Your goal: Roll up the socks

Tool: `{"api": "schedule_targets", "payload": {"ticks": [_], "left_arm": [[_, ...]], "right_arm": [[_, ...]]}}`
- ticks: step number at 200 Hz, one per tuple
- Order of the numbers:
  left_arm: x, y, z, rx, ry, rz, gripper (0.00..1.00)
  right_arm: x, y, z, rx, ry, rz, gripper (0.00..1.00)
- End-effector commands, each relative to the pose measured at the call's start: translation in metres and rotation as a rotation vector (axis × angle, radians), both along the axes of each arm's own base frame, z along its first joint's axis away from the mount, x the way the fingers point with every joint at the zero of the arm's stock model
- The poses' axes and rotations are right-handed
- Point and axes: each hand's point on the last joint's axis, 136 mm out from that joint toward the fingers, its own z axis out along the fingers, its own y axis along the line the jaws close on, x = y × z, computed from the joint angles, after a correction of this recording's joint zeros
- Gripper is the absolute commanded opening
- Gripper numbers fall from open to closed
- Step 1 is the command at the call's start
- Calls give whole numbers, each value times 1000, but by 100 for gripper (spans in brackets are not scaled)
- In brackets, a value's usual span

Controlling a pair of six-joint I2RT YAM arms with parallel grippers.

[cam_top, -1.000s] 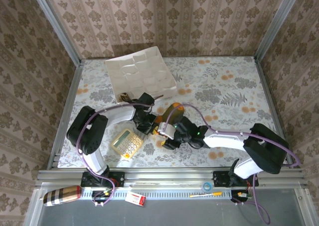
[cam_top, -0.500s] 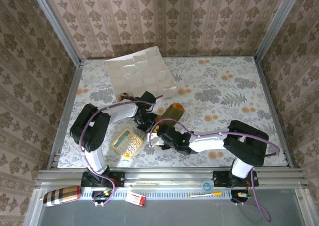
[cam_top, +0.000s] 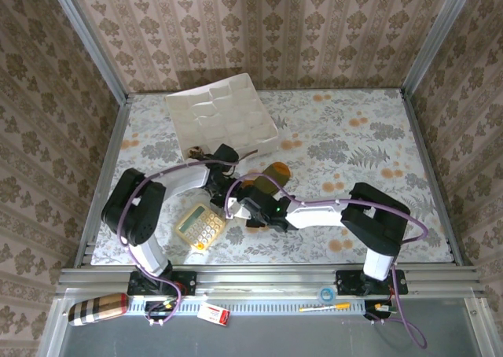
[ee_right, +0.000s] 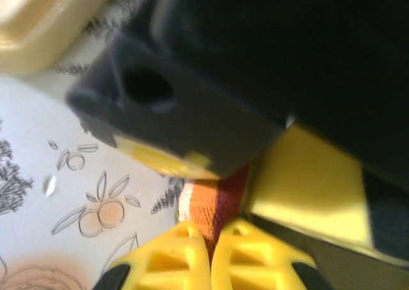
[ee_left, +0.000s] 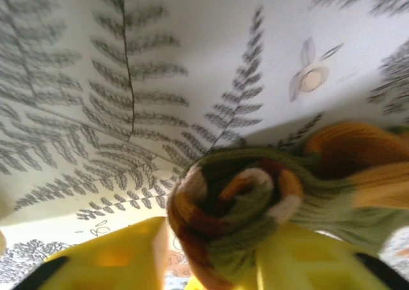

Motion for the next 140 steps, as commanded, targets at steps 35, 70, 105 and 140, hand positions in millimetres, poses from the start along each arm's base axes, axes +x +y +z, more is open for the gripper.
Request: {"api": "schedule_targets", "payload": {"ticks": [35, 70, 105, 140], "left_arm": [[18, 19, 34, -70, -184, -3, 54], [20, 13, 35, -103, -252, -70, 51], [15, 11, 35, -92, -290, -116, 47], [9, 1, 26, -116, -279, -125, 44]], "right_arm": [[-37, -42, -50, 71, 557, -162, 0], [-29, -51, -55, 150, 700, -269, 0], [-27, -59, -59, 170, 766, -328, 0], [-25, -65, -65, 190, 821, -395, 0]]}}
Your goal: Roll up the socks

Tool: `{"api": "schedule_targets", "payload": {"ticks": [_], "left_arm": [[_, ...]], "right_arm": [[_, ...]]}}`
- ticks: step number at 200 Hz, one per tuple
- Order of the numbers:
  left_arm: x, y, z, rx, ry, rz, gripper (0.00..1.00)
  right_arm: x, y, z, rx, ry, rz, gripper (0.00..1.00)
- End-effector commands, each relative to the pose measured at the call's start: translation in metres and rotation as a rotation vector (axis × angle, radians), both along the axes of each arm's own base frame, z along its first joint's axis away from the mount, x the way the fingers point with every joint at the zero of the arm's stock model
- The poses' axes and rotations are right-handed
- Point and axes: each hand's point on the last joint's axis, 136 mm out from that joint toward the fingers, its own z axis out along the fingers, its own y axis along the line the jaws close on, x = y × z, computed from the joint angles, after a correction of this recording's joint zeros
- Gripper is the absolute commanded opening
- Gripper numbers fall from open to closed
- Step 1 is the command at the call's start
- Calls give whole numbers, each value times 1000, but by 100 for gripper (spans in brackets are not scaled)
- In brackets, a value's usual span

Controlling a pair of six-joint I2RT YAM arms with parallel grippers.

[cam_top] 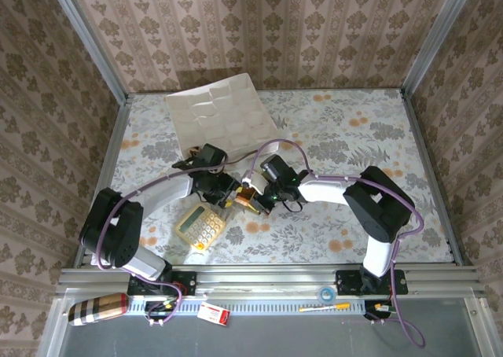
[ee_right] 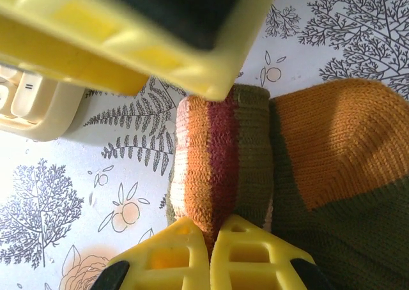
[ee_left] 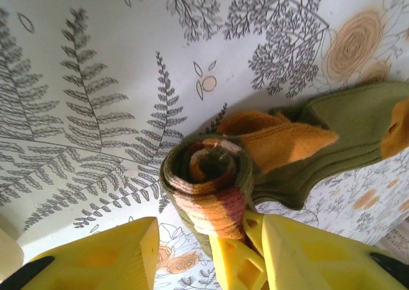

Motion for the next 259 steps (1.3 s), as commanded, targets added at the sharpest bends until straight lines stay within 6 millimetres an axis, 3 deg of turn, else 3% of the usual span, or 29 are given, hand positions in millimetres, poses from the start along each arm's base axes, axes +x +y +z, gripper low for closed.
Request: {"api": "schedule_targets", "payload": {"ticks": [1, 33, 81, 109, 127, 140, 156, 166, 193, 228, 259], "left_arm": [[-6, -7, -2, -21, -19, -35, 44], [-10, -19, -14, -41, 5, -33, 44], [-10, -19, -35, 14, 45, -31, 44], [-31, -4, -59, 108, 167, -3, 33], [-47, 6, -69, 177, 250, 1, 23], [-59, 13, -74, 220, 308, 9, 13], [-71, 20, -78, 257, 366, 34, 5], [-77, 24, -79, 274, 392, 50, 2], [-80, 27, -78, 292, 417, 70, 0], [-74, 23, -74, 300, 417, 51, 0], [-71, 20, -73, 300, 418, 39, 0]], "right_arm": [[-38, -47, -59, -195, 267, -82, 0], [-36, -52, -66, -196, 343, -129, 0], [-36, -56, -73, -159, 466, -189, 0], [-35, -56, -75, -143, 500, -207, 0], [-32, -50, -66, -101, 473, -183, 0], [-28, -44, -52, -55, 409, -156, 1], [-23, -37, -32, -6, 282, -121, 16], [-17, -35, -15, 16, 144, -110, 30], [-16, -35, 27, -27, -320, -59, 47], [-29, -37, 30, -222, -584, 5, 49], [-29, -24, 25, -302, -671, 58, 50]]}}
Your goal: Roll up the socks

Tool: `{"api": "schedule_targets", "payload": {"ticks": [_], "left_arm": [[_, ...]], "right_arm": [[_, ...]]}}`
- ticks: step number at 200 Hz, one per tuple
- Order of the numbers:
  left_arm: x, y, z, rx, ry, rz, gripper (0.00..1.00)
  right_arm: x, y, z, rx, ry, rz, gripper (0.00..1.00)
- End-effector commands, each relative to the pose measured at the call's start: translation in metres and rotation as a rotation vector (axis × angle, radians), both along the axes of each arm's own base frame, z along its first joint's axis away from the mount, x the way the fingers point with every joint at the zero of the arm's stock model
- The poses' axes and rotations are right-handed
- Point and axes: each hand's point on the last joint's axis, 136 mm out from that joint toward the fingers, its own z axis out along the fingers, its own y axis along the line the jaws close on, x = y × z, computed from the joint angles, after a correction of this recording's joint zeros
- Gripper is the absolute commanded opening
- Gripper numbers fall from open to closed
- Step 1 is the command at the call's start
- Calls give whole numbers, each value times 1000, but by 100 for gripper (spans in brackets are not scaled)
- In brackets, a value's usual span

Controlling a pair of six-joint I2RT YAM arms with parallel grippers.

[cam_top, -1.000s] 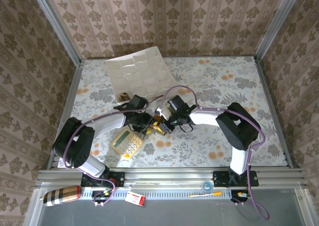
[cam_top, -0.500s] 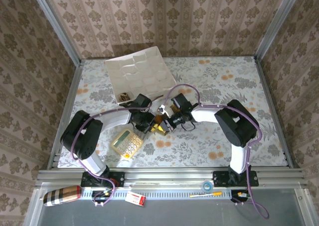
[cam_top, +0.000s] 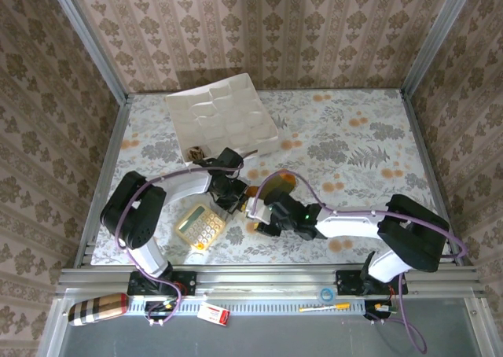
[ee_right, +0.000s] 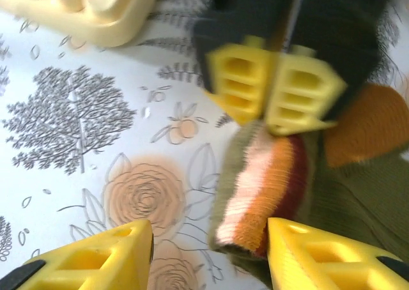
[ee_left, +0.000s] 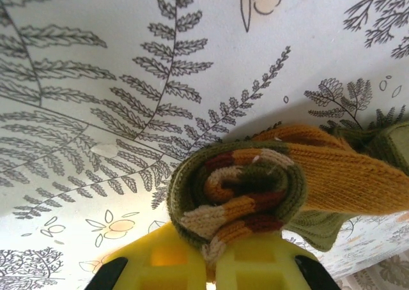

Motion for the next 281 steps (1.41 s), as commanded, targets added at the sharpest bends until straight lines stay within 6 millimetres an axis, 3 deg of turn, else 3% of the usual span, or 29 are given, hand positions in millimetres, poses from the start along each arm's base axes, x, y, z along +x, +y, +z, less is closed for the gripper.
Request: {"api": "schedule_targets", "payload": {"ticks": [1, 30, 69, 78, 98, 112, 139, 171, 213, 281], "left_arm": [[-46, 51, -41, 257, 199, 7, 0], [-44, 49, -41, 251, 200, -1, 0], [-43, 50, -39, 245, 196, -2, 0], [-42, 51, -38, 242, 192, 2, 0], [-36, 52, -31, 226, 165, 8, 1], [-29, 53, -23, 208, 130, 17, 9], [-11, 52, -6, 144, 39, 42, 36], [10, 49, 15, 80, -72, 54, 51], [22, 34, 24, 1, -133, 39, 54], [31, 10, 21, -38, -157, 2, 54]], "right_arm": [[28, -7, 7, -130, -221, -40, 50], [32, 7, 7, -206, -302, -1, 49], [43, 4, -15, -318, -304, -43, 43], [44, 2, -20, -329, -284, -56, 36], [44, 0, -29, -343, -225, -99, 11], [44, -6, -37, -344, -158, -141, 0], [36, -19, -52, -283, 41, -226, 0], [14, -27, -70, -157, 316, -265, 0], [5, -42, -86, -42, 557, -351, 0], [4, -57, -98, -10, 684, -459, 0]]}}
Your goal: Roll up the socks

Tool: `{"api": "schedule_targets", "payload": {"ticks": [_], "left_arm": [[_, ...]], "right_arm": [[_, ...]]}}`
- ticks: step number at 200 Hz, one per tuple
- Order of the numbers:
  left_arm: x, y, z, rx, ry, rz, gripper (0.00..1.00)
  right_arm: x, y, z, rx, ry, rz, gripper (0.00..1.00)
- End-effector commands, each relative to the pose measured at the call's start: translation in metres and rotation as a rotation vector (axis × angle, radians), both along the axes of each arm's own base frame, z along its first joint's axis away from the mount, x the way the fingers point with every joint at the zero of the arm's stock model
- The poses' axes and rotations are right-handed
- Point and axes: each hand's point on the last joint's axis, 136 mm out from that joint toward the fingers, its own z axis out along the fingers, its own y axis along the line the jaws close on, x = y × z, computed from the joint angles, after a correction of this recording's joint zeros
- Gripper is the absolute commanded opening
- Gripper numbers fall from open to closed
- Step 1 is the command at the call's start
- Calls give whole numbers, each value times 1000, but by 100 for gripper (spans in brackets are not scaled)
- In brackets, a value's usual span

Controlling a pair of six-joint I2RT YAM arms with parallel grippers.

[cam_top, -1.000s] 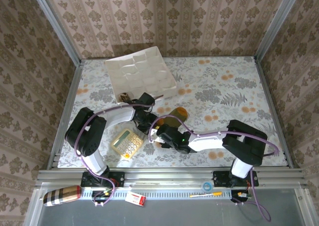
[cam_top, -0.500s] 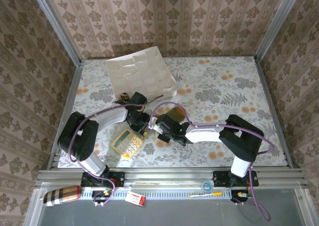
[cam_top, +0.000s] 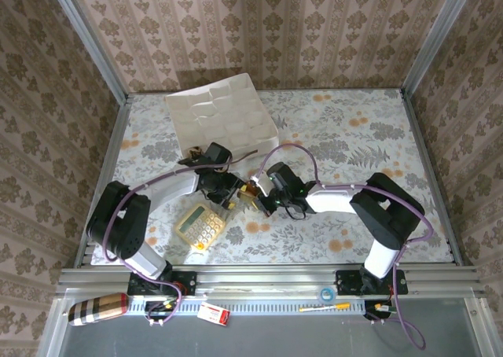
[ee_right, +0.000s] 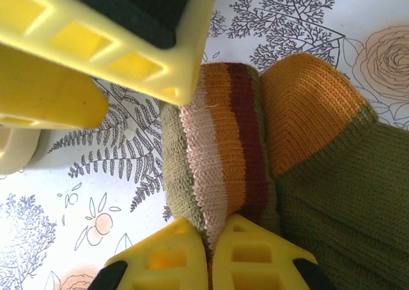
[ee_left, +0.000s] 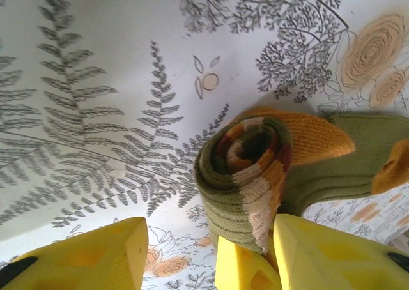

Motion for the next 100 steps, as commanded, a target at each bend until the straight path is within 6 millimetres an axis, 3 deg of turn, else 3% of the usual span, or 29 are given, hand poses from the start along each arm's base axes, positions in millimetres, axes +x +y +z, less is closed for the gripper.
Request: {"api": "schedule_targets", "payload": {"ticks": [1, 100], "left_arm": [[3, -11, -4, -9, -7, -34, 54], [5, -36, -30, 15, 13, -117, 51]], "right_arm": [[-59, -59, -79, -232, 328, -74, 0], [-59, -76, -90, -115, 469, -219, 0]]}}
